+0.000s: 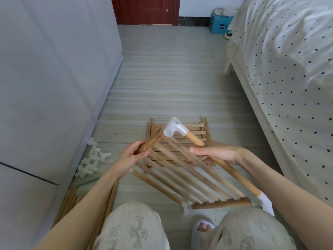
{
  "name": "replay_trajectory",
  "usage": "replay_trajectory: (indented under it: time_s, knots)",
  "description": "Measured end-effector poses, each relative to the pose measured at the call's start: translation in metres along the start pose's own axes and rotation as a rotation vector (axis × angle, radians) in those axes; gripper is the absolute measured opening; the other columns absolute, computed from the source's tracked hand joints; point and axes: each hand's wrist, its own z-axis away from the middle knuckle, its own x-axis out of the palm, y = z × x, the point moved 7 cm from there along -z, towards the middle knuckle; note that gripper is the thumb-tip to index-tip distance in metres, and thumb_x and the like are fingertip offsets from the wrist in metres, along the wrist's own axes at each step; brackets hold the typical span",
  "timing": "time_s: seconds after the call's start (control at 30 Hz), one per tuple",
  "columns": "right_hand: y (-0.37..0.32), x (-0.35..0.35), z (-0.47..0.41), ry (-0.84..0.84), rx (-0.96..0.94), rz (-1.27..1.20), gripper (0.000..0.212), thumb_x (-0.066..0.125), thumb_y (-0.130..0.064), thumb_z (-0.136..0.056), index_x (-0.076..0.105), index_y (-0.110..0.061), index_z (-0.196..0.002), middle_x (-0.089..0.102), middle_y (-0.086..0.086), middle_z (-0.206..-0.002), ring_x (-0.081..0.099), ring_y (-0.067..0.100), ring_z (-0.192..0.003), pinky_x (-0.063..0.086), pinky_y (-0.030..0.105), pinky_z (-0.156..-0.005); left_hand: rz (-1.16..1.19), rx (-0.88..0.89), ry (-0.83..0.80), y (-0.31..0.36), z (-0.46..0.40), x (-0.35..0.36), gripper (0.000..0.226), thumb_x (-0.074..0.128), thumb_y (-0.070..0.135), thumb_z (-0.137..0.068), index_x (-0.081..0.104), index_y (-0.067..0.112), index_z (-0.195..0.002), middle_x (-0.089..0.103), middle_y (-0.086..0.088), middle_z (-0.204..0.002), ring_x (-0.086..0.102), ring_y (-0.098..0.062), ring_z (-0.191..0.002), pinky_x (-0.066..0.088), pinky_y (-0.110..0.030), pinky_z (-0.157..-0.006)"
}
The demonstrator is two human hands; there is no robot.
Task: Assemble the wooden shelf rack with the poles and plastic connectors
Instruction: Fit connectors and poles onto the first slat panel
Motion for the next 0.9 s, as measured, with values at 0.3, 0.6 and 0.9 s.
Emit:
replay_trajectory:
  time_s: [0.3,0.6,0.9]
  knots:
    - [-0.059,0.031,-0.072,0.024,-0.005,0.459,0.076,0.053,-0.084,-0.059,0.066,-0.011,-0.075,0.068,-0.003,-0.073,0.061,0.013,-0.074,0.044,0.030,-0.070,-0.145,-0.255,-0.008,0.049,-0.006,-0.054,0.051,0.026,0.052,-0.098,0.063,0.019,-0.110,0.068,0.002,-0.109,0.066,-0.011,-0.092,0.047,-0.021,-0.064]
    - [-0.050,0.047,-0.090,-0.012,-0.018,0.468,0.058,0.063,-0.068,-0.071,0.068,-0.013,-0.088,0.069,0.000,-0.092,0.061,0.019,-0.087,0.045,0.029,-0.083,-1.110,-0.101,-0.128,0.024,-0.007,0.009,0.062,0.013,0.048,-0.098,0.057,0.013,-0.073,0.057,-0.008,-0.076,0.055,-0.025,-0.078,0.038,-0.032,-0.066]
    - [0.048,-0.017,-0.020,0.045,0.229,0.442,0.079,0.060,-0.076,-0.065,0.053,-0.028,-0.127,0.057,-0.011,-0.123,0.051,0.013,-0.115,0.035,0.027,-0.101,-0.975,-0.227,-0.331,0.012,-0.014,0.013,0.045,0.018,0.046,-0.098,0.046,0.019,-0.075,0.043,0.002,-0.077,0.043,-0.015,-0.073,0.029,-0.027,-0.060]
